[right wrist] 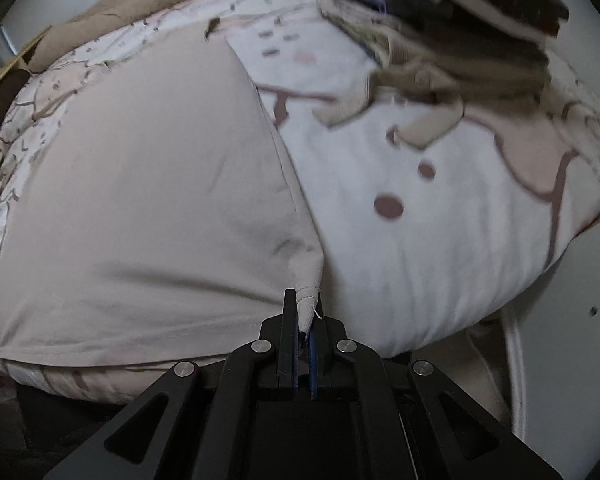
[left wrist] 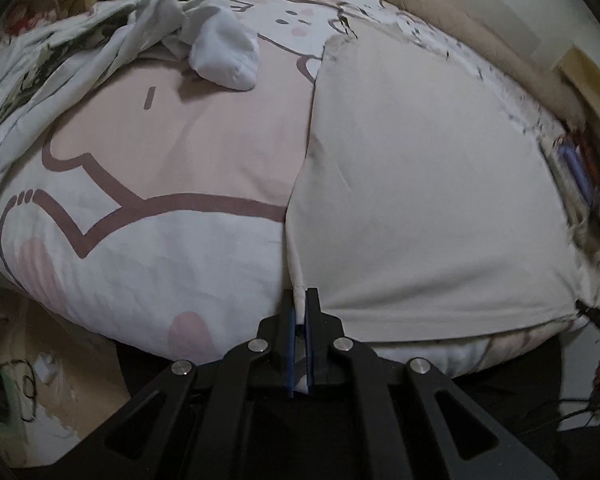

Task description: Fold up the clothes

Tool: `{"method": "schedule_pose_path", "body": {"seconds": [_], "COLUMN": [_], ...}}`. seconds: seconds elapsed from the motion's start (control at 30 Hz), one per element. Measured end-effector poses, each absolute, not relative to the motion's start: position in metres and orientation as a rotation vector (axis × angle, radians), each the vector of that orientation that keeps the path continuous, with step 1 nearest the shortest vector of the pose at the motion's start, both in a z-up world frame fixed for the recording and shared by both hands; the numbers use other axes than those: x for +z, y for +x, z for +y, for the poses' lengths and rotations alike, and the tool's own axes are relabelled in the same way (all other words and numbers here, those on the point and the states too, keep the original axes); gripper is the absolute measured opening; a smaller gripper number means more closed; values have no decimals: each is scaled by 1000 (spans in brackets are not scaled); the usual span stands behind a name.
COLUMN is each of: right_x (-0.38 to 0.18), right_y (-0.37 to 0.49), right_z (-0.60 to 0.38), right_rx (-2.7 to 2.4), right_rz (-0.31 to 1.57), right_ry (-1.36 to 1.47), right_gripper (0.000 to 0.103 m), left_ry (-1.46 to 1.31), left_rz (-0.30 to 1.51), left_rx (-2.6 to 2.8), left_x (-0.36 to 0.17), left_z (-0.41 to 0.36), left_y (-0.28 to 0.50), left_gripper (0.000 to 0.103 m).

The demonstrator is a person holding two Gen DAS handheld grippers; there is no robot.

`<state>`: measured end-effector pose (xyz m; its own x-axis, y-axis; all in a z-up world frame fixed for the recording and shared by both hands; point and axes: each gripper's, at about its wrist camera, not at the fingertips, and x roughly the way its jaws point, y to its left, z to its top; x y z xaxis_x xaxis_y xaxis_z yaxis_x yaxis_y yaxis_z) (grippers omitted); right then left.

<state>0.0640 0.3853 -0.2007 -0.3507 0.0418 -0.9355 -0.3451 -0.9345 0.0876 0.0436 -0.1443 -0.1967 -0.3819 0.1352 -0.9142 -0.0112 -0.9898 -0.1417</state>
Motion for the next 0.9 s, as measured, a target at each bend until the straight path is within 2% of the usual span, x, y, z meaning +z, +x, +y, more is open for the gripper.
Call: {"method": "schedule_pose_path", "body": {"seconds": [0.1,0.17,0.2,0.23,0.43,0.53,0.57,0.63,0.67,0.7,0.9], "right_x": [-202,-203,-204,-204,-203,-200,-199,-194,-191,-183,-98], "right_y": [64,63,63,63,62,66,67,72,74,77,47], "right_z": [386,387,387,387,389,398,401,407,409,411,416], "right_rx": [2365,2361,2360,2359,2363,2340,2329,2296,2280,2282,2511], "right_rz": [403,404,403,404,426,535,568,551,543,514,380], "right_ry": [-1632,-1641,-1645,-1646,-1646,-1652,-1653,-1632,-1621,-1581,-1374], "right_gripper": [4,4,4,4,4,4,7,25,48,63,63], "left_ry": [-1687,-1679,-1681,-1683,-1625,-1556,-1532,-1483,-1458,-1435,-1285], "left_rz": [-52,-8,15,30,-14,-7,-2,23,38,59,195], "left_rx": [2561,2586,2604,2618,2693,2741,2753,2762,2763,2754,2677], "left_x": [-197,-196,-195,-195,-175,-153,-146,-134,-128,-122,-94], "left_z": [-137,-138,-140,-142,-159,-164,-165,-162,-161,-158,-127], "left_y": [46,47,48,49,49,40,36,24,18,9,-60], "left_gripper": [12,26,36,40,41,42,42,43,43,44,44]}}
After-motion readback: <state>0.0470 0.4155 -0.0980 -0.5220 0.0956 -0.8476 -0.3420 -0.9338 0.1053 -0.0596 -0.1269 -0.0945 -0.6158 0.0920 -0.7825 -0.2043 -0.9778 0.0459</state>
